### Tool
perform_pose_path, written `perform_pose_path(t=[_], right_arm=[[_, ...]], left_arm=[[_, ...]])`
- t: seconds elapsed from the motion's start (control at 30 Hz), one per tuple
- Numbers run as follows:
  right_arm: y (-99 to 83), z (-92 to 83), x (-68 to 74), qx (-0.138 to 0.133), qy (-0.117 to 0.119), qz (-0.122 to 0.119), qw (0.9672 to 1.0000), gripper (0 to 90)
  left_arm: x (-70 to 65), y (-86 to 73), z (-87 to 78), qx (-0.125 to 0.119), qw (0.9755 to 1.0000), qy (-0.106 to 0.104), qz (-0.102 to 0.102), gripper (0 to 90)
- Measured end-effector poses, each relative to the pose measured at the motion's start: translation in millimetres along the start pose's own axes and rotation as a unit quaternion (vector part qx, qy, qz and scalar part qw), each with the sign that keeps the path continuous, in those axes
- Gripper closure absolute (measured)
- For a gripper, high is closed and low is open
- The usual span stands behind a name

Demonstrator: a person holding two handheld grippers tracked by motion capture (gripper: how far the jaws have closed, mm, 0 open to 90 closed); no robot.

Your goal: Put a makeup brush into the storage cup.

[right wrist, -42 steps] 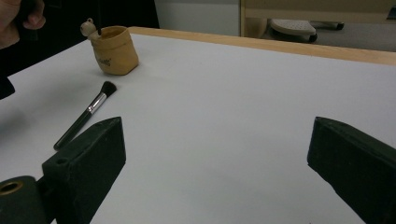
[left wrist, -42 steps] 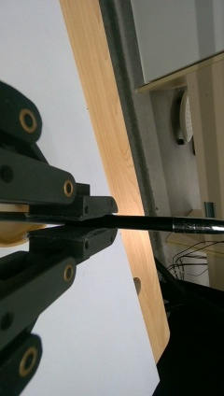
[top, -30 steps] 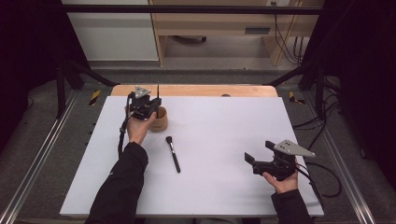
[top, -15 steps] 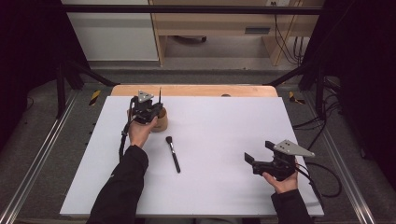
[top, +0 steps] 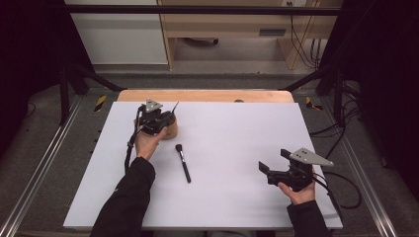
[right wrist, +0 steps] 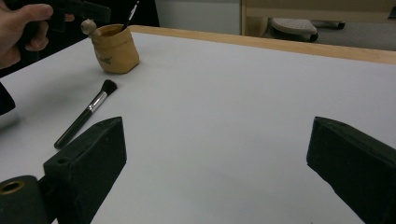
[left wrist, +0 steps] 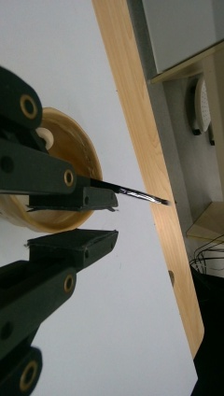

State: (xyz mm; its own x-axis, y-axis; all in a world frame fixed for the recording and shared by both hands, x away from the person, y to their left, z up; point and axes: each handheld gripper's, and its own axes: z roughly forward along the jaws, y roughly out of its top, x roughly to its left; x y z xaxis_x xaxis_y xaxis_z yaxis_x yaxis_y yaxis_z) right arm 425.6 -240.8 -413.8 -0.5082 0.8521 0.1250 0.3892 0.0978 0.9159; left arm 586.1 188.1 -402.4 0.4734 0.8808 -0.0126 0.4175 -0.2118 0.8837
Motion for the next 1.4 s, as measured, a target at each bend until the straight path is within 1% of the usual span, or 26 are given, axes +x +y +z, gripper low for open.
perform_pose_path(t=[0.1,0.13,0.2,0.27,0.33,0.4,0.53,0.7,0.77,0.83,0.9,0.97,1.03,1.1,1.13,1.23,1.33,1.4], right_arm=[[0.1,-0.1,-0.1,-0.002,0.0,0.0,1.0,5.3],[0.1,-0.1,-0.1,-0.002,0.0,0.0,1.0,5.3],[0.1,-0.2,-0.1,-0.001,0.0,-0.001,1.0,5.2],[0.2,-0.3,-0.3,-0.003,-0.001,-0.001,1.0,5.2],[0.3,-0.9,-0.3,-0.002,-0.001,0.0,1.0,5.2],[0.4,-1.2,-0.6,-0.004,0.0,-0.001,1.0,5.2],[0.6,-1.5,-0.5,-0.004,-0.002,0.001,1.0,5.2],[0.5,-1.5,-0.5,-0.004,-0.001,0.0,1.0,5.2],[0.4,-1.5,-0.6,-0.004,-0.001,0.0,1.0,5.2],[0.6,-1.7,-0.3,-0.004,-0.002,0.003,1.0,5.2],[0.7,-1.8,-0.6,-0.006,-0.002,0.001,1.0,5.2],[0.8,-2.3,-0.9,-0.006,-0.003,0.0,1.0,5.2],[0.9,-2.7,-1.2,-0.005,-0.003,-0.001,1.0,5.2],[1.0,-2.8,-1.0,-0.005,-0.004,0.002,1.0,5.2],[0.9,-2.8,-1.3,-0.005,-0.004,-0.001,1.0,5.2],[1.0,-2.9,-1.0,-0.004,-0.004,0.002,1.0,5.2],[1.2,-3.1,-1.2,-0.005,-0.005,0.002,1.0,5.2],[1.3,-3.5,-1.5,-0.006,-0.004,0.0,1.0,5.2]], left_arm=[[-1.8,-0.5,-10.0,-0.008,1.0,-0.004,0.0,72.9],[-2.2,-0.3,-13.1,-0.01,0.9999,-0.01,0.0,71.8],[-3.6,-0.3,-19.1,-0.015,0.9998,-0.014,0.001,68.8],[-5.8,-0.8,-26.4,-0.021,0.9995,-0.022,-0.003,65.2],[-7.7,-1.6,-32.6,-0.024,0.9993,-0.029,-0.003,62.3],[-10.0,-2.9,-38.3,-0.021,0.999,-0.038,-0.002,58.6],[-16.0,-6.8,-51.4,-0.026,0.9987,-0.043,0.01,53.8],[-22.4,-14.0,-66.2,-0.035,0.9981,-0.049,0.015,47.9],[-23.8,-17.4,-71.1,-0.032,0.9979,-0.055,0.013,45.3],[-25.6,-20.8,-76.5,-0.033,0.9979,-0.054,0.017,43.5],[-26.8,-23.2,-80.9,-0.033,0.9977,-0.056,0.018,41.5],[-28.3,-25.9,-87.0,-0.037,0.9975,-0.055,0.022,39.9],[-29.6,-28.4,-91.9,-0.043,0.9974,-0.055,0.02,37.6],[-30.4,-31.0,-96.0,-0.043,0.9974,-0.052,0.026,35.8],[-30.7,-32.7,-98.0,-0.044,0.9973,-0.052,0.025,34.7],[-30.8,-38.5,-104.0,-0.046,0.9974,-0.05,0.023,31.9],[-31.0,-44.9,-108.7,-0.042,0.9977,-0.047,0.024,29.2],[-30.9,-49.4,-111.8,-0.042,0.998,-0.041,0.025,26.8]])
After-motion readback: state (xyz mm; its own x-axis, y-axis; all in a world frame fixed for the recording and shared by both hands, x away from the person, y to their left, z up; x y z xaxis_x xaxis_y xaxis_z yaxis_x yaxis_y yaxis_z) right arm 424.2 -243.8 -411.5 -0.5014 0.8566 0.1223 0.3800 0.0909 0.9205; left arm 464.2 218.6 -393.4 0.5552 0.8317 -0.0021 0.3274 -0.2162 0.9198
